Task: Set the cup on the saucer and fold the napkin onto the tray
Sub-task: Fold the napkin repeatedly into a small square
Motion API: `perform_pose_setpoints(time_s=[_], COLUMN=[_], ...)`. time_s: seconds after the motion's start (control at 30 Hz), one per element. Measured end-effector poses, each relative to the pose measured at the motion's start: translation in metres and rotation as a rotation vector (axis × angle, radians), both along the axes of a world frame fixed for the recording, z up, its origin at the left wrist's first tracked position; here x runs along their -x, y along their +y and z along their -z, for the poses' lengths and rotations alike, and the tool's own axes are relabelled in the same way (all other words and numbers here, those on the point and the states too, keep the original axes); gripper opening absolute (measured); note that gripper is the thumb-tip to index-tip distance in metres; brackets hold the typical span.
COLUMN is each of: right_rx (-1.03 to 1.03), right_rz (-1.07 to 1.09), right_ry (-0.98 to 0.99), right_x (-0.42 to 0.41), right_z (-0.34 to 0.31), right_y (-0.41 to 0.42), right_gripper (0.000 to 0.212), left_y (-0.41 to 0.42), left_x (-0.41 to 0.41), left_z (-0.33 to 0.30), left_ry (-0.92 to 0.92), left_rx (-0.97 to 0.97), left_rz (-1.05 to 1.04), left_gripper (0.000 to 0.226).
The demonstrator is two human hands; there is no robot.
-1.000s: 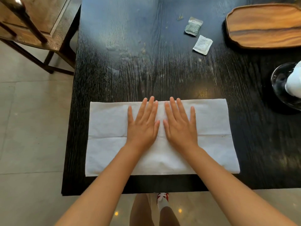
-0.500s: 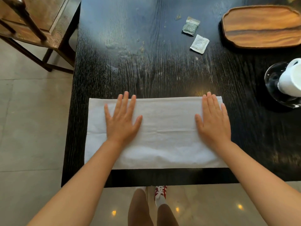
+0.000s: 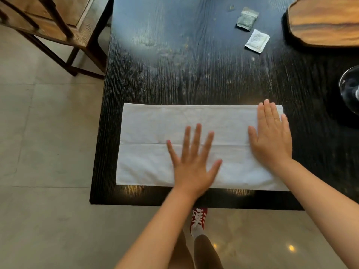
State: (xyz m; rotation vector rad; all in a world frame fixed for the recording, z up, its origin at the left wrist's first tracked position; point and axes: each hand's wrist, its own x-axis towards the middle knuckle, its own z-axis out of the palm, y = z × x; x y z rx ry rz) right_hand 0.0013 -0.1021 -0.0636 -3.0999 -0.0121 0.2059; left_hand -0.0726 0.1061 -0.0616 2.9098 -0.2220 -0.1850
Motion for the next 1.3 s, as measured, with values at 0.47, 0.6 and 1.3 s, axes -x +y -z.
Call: perform_pose_setpoints(time_s=[0.47,0.6,1.3], right_rx=[-0.044,-0.137,-0.023], right_rz=[0.032,0.139,-0.135], right_ry=[0.027,-0.043,0.122], right_x=[-0.002,0.020,0.106], right_z=[-0.003,-0.017,-0.001], right_y=[0.000,0.052,0.019], right_gripper=[0.070,0.072,0.065], left_y=[0.120,0.118,0.115], left_x=[0.025,0.024,0.025], left_z=[0.012,0.010,0.007], left_ry=[0.110,0.104,0.114], left_rx=[-0.080,-0.079,-0.113], left_rz=[-0.160,-0.165,-0.171], left_gripper=[0.082,0.083,0.081])
